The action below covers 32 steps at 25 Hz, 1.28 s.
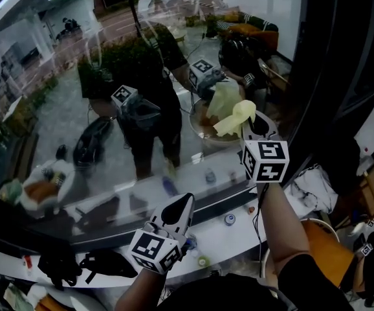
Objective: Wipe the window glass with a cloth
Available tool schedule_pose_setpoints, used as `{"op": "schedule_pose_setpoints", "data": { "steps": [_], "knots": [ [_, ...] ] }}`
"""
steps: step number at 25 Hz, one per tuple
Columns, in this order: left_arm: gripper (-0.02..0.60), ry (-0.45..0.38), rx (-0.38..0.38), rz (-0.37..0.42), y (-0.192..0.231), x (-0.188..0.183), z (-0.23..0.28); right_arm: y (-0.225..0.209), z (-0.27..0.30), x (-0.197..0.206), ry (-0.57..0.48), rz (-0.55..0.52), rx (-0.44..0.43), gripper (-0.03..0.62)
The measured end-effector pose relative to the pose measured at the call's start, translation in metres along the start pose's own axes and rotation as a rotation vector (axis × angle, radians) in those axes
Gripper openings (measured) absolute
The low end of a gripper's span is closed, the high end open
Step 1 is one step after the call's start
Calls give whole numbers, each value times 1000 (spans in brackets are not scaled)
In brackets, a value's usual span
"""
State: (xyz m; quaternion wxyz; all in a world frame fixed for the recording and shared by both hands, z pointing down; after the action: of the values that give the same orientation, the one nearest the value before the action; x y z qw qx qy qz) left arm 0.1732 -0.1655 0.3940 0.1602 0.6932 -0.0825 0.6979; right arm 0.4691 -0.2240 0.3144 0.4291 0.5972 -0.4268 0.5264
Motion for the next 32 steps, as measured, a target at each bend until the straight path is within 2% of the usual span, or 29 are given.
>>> {"op": "schedule_pose_setpoints", "data": {
  "steps": [16, 24, 32],
  "knots": [
    [-2, 20, 4, 10, -7, 1, 6, -2, 1, 1, -17, 10, -14, 37],
    [-2, 38, -12, 5, -13, -3, -7, -5, -11, 10, 44, 75, -36, 38],
    [-2, 3, -10, 8, -16, -24, -1, -2, -34, -6, -14, 124, -57, 38]
  ]
}}
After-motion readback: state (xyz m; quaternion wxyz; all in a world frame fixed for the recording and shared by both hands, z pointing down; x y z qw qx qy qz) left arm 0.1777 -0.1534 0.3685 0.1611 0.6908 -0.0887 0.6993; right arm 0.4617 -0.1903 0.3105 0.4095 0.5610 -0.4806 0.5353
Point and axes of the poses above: the fingertips, and each gripper's own axes: z forward along the fingers, y to its left, x out of its underside, the point moved 9 cm from there along -z, backward along the fingers, and after that the axes turned 7 degrees about x, right-handed, at the moved point
